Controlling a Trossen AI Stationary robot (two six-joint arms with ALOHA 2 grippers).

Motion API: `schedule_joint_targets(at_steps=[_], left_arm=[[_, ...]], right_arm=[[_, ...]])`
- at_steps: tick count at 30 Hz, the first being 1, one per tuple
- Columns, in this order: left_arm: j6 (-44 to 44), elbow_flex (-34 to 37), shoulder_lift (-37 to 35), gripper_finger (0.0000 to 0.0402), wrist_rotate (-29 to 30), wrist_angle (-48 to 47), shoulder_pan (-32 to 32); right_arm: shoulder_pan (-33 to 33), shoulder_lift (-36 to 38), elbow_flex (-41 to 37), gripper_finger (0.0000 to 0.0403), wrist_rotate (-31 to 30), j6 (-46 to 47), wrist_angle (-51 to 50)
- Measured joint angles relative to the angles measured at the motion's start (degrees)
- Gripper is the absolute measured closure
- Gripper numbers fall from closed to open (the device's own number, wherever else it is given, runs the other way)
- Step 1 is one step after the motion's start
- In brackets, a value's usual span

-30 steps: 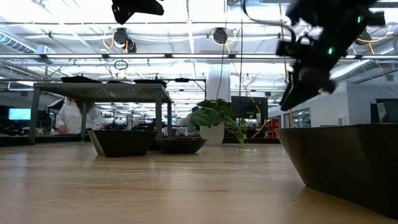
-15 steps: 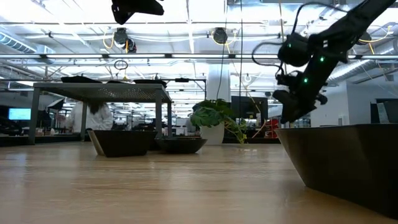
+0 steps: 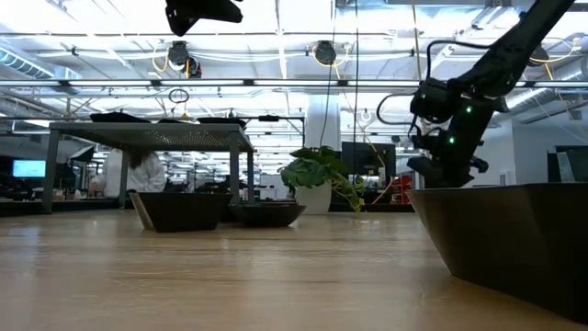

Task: Pick & Place Mini shaped plates
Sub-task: Move the square plate to the center of the table

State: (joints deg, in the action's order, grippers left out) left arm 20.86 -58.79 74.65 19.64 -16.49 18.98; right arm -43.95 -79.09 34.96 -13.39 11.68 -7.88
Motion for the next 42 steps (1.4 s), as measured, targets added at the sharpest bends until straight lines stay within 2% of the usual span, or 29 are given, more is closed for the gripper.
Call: schedule_joint_targets(at_steps=[6, 10, 14, 24, 29, 36, 42], left_arm=[[-0.2, 0.0, 0.0, 0.0252, 0.0, 0.0, 0.0], [-0.2, 0.0, 0.0, 0.0252, 0.0, 0.0, 0.0], [-0.2, 0.0, 0.0, 0.0252, 0.0, 0.0, 0.0], [-0.1, 0.0, 0.0, 0.0252, 0.0, 0.0, 0.0], [0.0, 0.0, 0.0, 0.0252, 0.0, 0.0, 0.0], [0.0, 0.0, 0.0, 0.0252, 0.0, 0.0, 0.0], [-0.1, 0.0, 0.0, 0.0252, 0.0, 0.0, 0.0]], right_arm=[[-1.7, -4.4, 0.0, 0.0226, -0.2, -1.6, 2.0], [-2.2, -6.3, 0.1, 0.0241, -0.1, -1.9, 4.2], [-2.2, -6.8, 0.2, 0.0273, 0.0, -3.4, 4.2], [-2.1, -6.1, 0.0, 0.0385, 0.1, -6.9, 3.7], [-0.9, -5.1, 0.0, 0.0395, -0.1, -7.9, 2.6], [9.4, 1.1, -0.1, 0.0401, 0.4, -12.4, 2.6], [26.0, 2.9, -0.1, 0.0402, 0.3, -11.6, 3.1]])
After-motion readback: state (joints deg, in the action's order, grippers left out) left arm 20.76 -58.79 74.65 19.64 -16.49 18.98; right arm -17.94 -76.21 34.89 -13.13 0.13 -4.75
